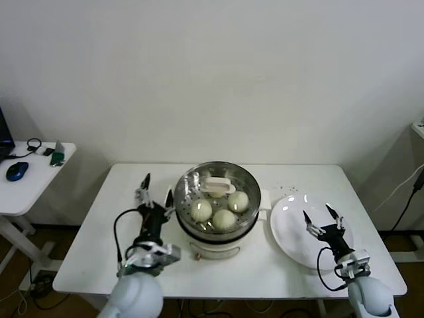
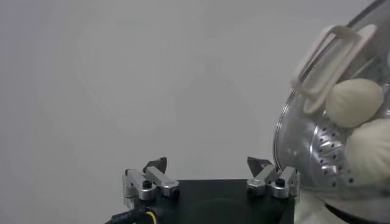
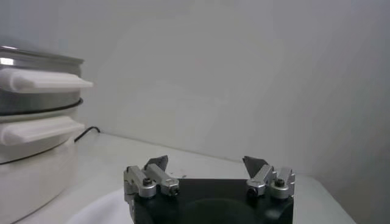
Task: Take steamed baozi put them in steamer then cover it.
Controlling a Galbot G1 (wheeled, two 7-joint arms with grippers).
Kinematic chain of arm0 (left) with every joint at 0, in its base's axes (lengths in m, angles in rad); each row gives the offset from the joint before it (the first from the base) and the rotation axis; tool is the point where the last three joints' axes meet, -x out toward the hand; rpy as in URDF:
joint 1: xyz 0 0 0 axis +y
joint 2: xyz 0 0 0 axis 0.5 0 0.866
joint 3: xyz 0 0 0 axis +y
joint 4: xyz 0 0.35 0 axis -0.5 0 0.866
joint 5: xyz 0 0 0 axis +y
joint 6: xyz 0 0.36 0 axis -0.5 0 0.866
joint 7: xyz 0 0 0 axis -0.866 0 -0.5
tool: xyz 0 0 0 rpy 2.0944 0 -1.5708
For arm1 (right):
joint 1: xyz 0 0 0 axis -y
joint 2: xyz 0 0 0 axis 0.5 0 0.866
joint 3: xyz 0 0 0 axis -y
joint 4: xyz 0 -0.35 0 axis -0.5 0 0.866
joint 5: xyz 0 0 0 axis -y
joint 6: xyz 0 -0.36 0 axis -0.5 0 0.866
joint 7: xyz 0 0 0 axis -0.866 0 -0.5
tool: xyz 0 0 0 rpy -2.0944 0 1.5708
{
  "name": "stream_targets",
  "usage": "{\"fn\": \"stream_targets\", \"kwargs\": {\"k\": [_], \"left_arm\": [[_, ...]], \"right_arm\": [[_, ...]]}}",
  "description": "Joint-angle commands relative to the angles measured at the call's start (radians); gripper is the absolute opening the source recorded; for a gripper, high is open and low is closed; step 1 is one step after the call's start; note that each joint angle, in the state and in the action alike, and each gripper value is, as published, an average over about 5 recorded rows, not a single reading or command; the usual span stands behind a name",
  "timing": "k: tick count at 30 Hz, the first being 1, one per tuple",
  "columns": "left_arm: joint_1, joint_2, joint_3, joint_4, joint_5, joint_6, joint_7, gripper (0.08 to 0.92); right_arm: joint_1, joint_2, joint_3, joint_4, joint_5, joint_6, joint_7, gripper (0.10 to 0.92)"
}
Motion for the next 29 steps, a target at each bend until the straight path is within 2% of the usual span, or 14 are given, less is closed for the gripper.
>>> {"fn": "stream_targets", "kwargs": {"k": [1,6,11,29], "left_arm": [[0.332,-0.082,-0.459,0.02,-0.644,-0.72,-0.061,0.823],[0.347,-0.154,-0.545,0.131,-0.781,-0.781,-0.017,0.823],[0.339,-0.192,-0.552,0.192,-0.802,-0.781,0.001,0.823],[0.349,-0.197,-0.498,0.201,-0.801,-0.773,0.02,0.823]], "right_arm": [[-0.024,-0.01,0.003,0.03,0.027,0.004,-0.01,0.823],[-0.047,-0.016,0.006,0.046,0.058,0.018,-0.022,0.823],[-0.072,-0.007,0.009,0.062,0.079,0.025,-0.022,0.823],[-0.115,0.028,0.029,0.11,0.093,0.027,-0.01,0.823]]}}
